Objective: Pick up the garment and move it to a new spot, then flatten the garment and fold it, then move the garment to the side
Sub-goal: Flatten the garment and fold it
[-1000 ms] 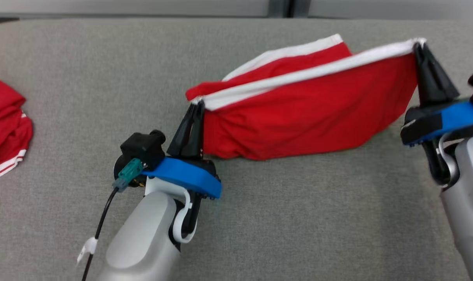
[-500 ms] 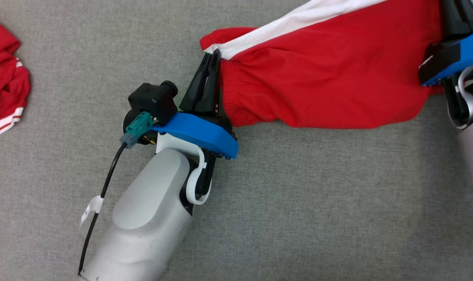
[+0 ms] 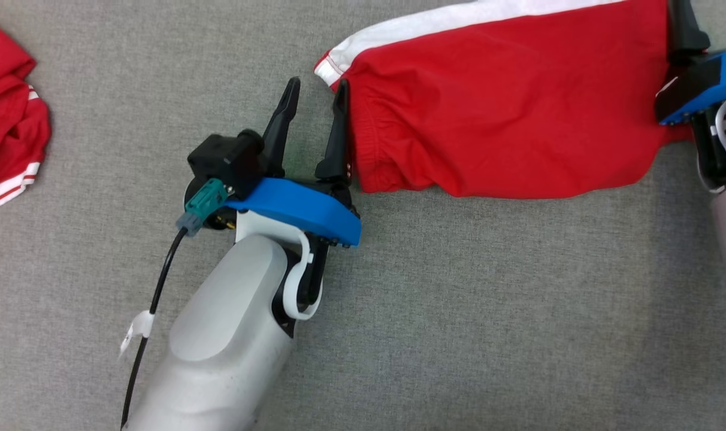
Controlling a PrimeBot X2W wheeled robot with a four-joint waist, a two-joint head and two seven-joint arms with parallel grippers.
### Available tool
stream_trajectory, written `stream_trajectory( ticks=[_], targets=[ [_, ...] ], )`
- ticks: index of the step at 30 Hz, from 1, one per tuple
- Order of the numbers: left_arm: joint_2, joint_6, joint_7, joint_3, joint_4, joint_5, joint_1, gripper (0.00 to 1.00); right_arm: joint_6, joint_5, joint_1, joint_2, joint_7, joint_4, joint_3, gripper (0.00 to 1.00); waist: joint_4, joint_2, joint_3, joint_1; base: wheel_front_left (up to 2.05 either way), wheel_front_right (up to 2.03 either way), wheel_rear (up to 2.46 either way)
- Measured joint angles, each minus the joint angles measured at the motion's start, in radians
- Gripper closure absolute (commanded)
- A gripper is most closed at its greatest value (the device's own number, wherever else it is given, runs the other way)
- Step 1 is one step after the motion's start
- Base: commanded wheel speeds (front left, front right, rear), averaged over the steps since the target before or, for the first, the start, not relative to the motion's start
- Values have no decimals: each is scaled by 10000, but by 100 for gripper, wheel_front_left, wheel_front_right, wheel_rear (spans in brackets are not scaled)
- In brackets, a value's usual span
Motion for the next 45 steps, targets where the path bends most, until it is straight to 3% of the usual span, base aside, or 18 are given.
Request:
stream_trajectory(
  ticks=[6,13,19,21,34,45],
  targets=[
    [0,157,2,297,-121,355,515,0,-2,132,414,15,0,644,109,0,-66,-3,-293,-1,0,0,0],
    [0,190,2,675,-209,656,984,0,0,495,583,-19,-12,1904,913,0,-138,-3,-570,-1,0,0,0],
    [0,270,0,836,-249,807,1172,0,-2,1030,178,96,683,3129,1434,0,-131,-5,-691,-2,0,0,0],
    [0,280,2,846,-245,855,1251,0,-23,1287,121,165,932,3279,1666,100,-125,-5,-724,-3,0,0,0],
    [-2,347,0,1561,98,1329,2271,0,-2,3200,1229,376,176,3229,2452,100,-477,-3,-1738,1,0,0,0],
    [0,8,2,2387,407,1613,4055,0,-2,4207,3062,337,13,2646,2844,100,-1058,-5,-3294,-3,0,0,0]
  ],
)
